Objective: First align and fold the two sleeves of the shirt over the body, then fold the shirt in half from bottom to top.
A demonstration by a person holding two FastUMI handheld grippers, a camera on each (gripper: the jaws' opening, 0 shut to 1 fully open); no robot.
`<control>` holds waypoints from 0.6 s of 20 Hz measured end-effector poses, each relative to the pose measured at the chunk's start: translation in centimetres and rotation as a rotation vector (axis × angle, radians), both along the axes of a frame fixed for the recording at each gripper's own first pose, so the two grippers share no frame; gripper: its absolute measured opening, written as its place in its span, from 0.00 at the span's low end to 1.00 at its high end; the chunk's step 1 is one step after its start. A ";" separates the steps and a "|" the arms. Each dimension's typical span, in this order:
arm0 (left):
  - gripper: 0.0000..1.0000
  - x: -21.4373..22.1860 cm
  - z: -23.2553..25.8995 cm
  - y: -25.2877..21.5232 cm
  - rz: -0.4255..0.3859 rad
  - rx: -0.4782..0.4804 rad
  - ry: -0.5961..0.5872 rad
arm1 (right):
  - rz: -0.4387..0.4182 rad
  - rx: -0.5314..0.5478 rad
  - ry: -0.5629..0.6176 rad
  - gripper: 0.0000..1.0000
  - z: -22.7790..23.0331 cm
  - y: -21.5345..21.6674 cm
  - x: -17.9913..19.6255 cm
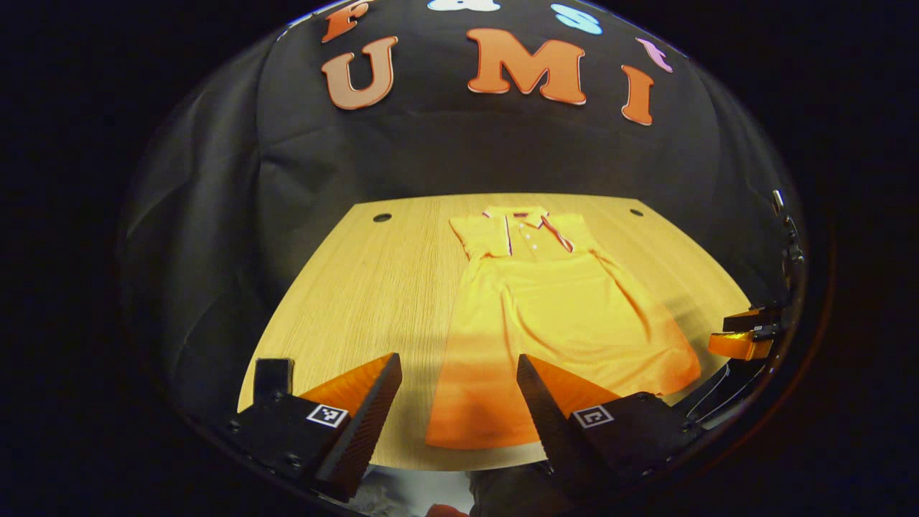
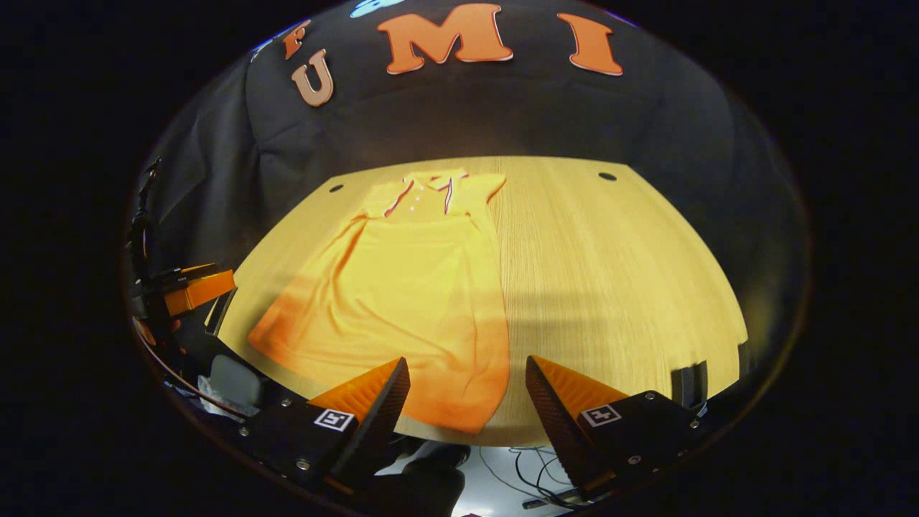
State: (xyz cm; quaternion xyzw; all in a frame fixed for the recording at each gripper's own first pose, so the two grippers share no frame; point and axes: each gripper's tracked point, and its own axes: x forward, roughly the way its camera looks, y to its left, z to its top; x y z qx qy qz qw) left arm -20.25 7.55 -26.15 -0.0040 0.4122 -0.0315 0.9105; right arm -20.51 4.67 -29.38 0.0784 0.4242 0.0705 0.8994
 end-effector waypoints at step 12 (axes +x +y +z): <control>0.98 -3.6 -10.4 -0.5 -0.064 0.011 0.420 | 0.052 -0.045 0.272 0.99 -6.2 1.5 -1.4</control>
